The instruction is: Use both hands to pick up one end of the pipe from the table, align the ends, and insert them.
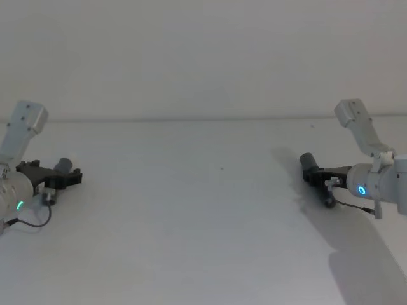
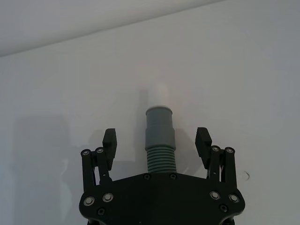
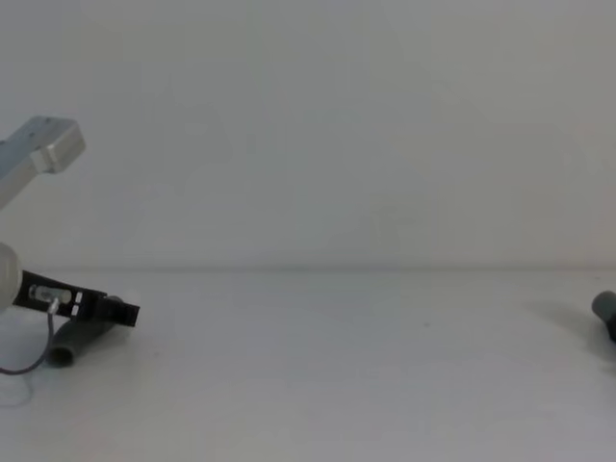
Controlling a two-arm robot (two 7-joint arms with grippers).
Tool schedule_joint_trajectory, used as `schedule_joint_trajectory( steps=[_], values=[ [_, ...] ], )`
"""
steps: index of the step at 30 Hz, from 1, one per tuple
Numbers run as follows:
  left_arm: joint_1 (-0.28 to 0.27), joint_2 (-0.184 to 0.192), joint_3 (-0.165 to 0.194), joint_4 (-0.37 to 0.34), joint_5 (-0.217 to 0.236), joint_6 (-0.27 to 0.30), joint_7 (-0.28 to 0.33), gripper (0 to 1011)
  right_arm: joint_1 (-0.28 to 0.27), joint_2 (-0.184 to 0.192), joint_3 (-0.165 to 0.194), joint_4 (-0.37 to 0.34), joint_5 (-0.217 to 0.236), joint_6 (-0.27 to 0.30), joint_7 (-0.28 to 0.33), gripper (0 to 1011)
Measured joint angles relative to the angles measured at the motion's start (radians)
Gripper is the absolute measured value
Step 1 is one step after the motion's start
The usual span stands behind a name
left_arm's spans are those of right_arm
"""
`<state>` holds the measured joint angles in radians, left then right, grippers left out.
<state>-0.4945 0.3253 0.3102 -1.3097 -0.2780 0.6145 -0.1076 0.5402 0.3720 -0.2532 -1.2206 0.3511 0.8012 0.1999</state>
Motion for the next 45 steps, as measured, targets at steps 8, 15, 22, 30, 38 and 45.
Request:
schedule_joint_trajectory(
  steps=[8,15,22,30,38,45],
  values=[
    [-0.012,-0.011,-0.002,0.028,0.001,0.012,-0.011,1001,0.000,0.000,0.000,0.000,0.000,0.000,0.000,286],
    [-0.014,-0.020,-0.010,0.044,-0.002,0.017,-0.015,1001,0.000,0.000,0.000,0.000,0.000,0.000,0.000,286],
    [-0.014,-0.023,-0.015,0.053,0.000,0.020,-0.019,1001,-0.001,0.000,0.000,0.001,0.000,0.000,0.000,286],
    [-0.014,-0.024,-0.015,0.058,0.004,0.021,-0.021,1000,-0.001,0.000,0.000,0.003,0.000,0.000,0.000,286],
    [-0.012,-0.025,-0.015,0.062,0.007,0.022,-0.022,969,-0.001,0.000,-0.001,0.002,0.000,0.001,0.000,286],
    [-0.011,-0.026,-0.015,0.064,0.009,0.023,-0.022,941,-0.001,0.000,-0.001,0.002,0.001,0.001,0.000,286]
  ],
)
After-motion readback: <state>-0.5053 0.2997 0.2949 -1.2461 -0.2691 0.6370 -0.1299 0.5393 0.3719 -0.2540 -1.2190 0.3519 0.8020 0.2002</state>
